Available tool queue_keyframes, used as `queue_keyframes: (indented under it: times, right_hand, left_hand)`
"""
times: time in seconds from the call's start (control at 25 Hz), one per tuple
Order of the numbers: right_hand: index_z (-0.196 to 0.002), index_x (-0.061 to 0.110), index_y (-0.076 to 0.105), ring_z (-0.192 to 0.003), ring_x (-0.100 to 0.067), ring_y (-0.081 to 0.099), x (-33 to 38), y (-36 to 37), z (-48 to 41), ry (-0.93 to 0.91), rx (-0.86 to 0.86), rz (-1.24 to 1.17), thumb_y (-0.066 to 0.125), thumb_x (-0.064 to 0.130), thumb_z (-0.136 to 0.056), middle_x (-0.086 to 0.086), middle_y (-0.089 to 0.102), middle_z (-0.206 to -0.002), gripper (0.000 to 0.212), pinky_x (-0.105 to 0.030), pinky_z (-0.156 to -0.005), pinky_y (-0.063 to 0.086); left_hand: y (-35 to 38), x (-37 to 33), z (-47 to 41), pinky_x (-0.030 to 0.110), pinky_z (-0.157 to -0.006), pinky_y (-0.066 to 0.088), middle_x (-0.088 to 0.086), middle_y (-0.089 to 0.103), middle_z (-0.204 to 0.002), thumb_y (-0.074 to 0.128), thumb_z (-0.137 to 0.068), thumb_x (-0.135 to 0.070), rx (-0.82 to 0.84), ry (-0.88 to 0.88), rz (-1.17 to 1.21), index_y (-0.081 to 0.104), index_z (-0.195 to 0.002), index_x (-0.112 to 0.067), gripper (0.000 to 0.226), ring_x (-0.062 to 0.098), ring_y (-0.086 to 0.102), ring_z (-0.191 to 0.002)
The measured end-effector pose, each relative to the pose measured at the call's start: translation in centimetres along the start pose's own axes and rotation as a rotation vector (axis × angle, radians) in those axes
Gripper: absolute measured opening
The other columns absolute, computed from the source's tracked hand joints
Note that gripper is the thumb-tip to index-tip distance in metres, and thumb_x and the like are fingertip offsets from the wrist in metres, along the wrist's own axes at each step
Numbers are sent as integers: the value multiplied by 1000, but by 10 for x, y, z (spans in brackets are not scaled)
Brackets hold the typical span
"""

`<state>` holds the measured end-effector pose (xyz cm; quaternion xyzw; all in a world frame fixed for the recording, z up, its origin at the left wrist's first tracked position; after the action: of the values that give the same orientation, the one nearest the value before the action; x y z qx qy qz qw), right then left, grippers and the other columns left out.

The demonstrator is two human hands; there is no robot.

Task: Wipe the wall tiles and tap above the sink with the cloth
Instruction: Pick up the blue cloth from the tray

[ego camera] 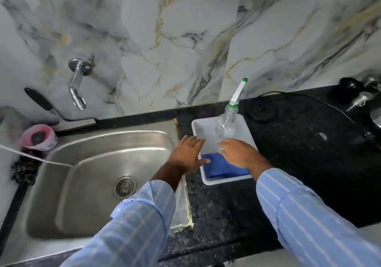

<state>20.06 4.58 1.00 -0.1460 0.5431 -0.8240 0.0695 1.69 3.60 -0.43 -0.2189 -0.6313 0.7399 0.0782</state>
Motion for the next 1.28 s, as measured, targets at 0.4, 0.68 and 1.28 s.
queue_keyframes:
  times: [0.4,0.68,1.28]
  right_hand:
    - [-158,12,45,-142,-29,53,-72,78,-28,162,65,30,58,29,-113,-8,46,-158,50,-40,-116,48]
    - [-140,12,64,-130,-30,60,-70,62,-25,192,49,140,64,29,-110,-9,57,-139,35,-39,-106,53]
    - [-83,10,53,-77,-23,47,65,-105,-38,-81,-148,-274,72,22,-101,-3,53,-80,28,-31,-61,33]
  left_hand:
    - [85,-34,-57,55,-120,-3,2,69,-122,49,-98,-29,205,-103,-341,63,-125,-17,33,29,31,-144]
    - [77,-43,-61,40,-117,26,6,65,-109,57,-89,-22,73,-52,-261,71,-109,-16,25,28,51,-114]
    - [-121,90,33,20,-77,50,-4,72,-93,65,-76,-3,-528,-300,685,65,-99,-17,27,12,66,-85]
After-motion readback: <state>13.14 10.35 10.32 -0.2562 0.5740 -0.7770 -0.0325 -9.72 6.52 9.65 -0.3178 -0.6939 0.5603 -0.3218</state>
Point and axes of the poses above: each hand's wrist, its own z-axis away from the middle knuckle, its own y-axis out of the palm, x = y × z, the point moved 4 cm from there along -z, towards the middle knuckle
